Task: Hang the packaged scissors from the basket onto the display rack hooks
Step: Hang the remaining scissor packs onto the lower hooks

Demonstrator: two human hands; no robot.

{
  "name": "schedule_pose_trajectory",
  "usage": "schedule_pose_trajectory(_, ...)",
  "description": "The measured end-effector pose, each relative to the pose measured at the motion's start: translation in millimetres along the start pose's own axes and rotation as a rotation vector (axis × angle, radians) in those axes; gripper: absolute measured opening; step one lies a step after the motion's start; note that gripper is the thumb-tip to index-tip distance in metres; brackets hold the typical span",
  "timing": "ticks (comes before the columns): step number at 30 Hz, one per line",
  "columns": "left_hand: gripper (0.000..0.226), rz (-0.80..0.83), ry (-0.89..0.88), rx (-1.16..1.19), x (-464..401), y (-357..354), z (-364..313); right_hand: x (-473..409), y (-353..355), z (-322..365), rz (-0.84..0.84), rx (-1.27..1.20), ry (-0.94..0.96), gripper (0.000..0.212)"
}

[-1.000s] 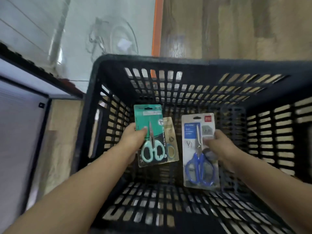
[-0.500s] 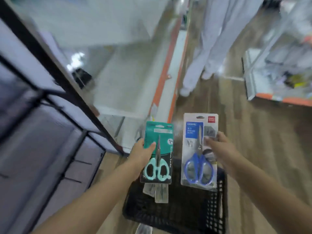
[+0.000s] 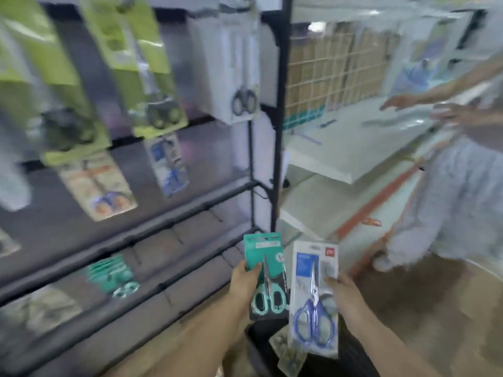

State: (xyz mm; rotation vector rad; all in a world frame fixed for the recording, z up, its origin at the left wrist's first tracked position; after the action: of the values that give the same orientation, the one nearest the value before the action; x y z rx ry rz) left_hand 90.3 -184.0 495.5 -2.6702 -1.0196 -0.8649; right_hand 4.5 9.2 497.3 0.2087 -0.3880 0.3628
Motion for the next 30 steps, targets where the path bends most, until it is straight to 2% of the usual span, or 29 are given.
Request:
schedule_pose_trajectory(5, 0.015, -0.240, 0.068, 0.149, 54, 88, 53, 38, -56, -26, 0.199, 0.086, -0.007, 0.021)
schedule_pose_trajectory(11, 0.020, -0.398, 0.120, 0.338, 101, 167, 91, 69, -114, -24, 0.351, 0.159, 0.109, 0.022)
schedule_pose_trajectory(16, 0.018, -0.446, 0.118, 0.381, 134, 213, 90, 98, -157, 10, 0.404, 0.225, 0.221, 0.015)
schedule_pose_trajectory(23, 0.016, -0.481, -0.014, 0.353, 177, 277, 70, 148, -217, 53, 0.519, 0.246, 0.289, 0.015)
schedule_pose_trajectory(30, 0.014, -0.474, -0.032, 0.375, 182, 311, 78, 158, -241, 41, 0.463, 0.193, 0.277, 0.018)
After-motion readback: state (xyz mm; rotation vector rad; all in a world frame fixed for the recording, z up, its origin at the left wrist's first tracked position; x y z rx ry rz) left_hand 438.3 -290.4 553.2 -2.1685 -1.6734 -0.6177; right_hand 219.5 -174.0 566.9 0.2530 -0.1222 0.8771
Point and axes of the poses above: each hand's wrist, its own x-axis away from the middle knuckle, its own y-axis out of the back of the hand, z = x × y, the point moved 2 cm from there along -x, towards the middle knuckle, and after that the axes turned 8 degrees about y, right-handed, at the moved point
